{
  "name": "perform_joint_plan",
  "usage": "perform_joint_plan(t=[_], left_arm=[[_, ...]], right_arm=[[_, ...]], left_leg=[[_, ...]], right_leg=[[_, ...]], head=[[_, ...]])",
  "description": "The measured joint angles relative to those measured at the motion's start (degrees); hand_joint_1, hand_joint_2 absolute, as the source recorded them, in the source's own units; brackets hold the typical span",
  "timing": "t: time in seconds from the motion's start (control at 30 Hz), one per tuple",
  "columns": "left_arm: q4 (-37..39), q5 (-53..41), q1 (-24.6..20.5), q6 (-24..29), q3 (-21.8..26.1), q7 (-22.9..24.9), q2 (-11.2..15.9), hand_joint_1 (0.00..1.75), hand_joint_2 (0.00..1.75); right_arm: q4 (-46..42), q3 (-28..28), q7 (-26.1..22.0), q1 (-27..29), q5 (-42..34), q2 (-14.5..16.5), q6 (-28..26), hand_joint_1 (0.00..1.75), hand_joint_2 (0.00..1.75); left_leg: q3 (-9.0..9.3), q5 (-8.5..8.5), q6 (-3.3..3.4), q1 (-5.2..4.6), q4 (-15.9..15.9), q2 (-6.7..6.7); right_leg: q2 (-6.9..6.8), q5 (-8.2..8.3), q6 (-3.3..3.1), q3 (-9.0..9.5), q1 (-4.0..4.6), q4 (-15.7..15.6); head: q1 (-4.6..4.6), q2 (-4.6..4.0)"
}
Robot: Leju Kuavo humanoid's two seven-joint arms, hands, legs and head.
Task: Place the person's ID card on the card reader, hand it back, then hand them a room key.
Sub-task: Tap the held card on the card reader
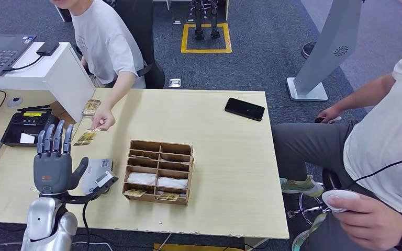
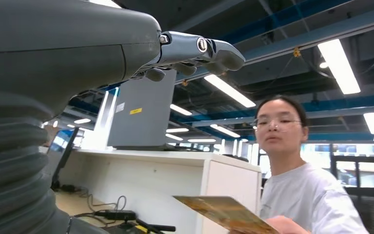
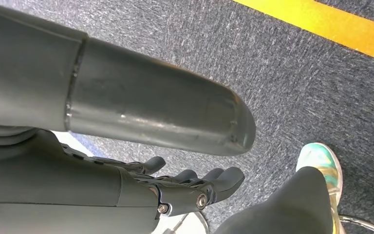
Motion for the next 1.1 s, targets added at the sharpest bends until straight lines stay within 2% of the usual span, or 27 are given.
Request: perform_joint_plan(t=[0.4, 0.53, 1.1], left_arm=[[3.61, 0.05, -1.75, 0.0, 0.63, 1.43, 0.38, 0.0, 1.75], [5.33, 1.07, -2.54, 0.0, 1.04, 1.54, 0.38, 1.71, 1.75], [9.25, 3.74, -3.16, 0.01, 1.07, 1.33, 0.68, 1.75, 1.75]], right_arm=[[0.0, 0.45, -0.12, -0.07, 0.0, 0.0, -0.01, 0.0, 0.0], [0.0, 0.49, -0.12, -0.1, -0.01, 0.0, -0.04, 0.0, 0.0], [0.0, 0.51, -0.1, -0.1, -0.02, 0.0, -0.05, 0.0, 0.0]], left_leg=[[0.0, 0.0, 0.0, 0.01, 0.0, 0.0], [0.0, 0.0, 0.0, 0.01, 0.0, 0.0], [0.0, 0.0, 0.0, 0.01, 0.0, 0.0]], right_leg=[[0.0, 0.0, 0.0, 0.0, 0.0, 0.0], [0.0, 0.0, 0.0, 0.0, 0.0, 0.0], [0.0, 0.0, 0.0, -0.01, 0.0, 0.0]], head=[[0.01, 0.0], [0.0, 0.0], [0.01, 0.0]])
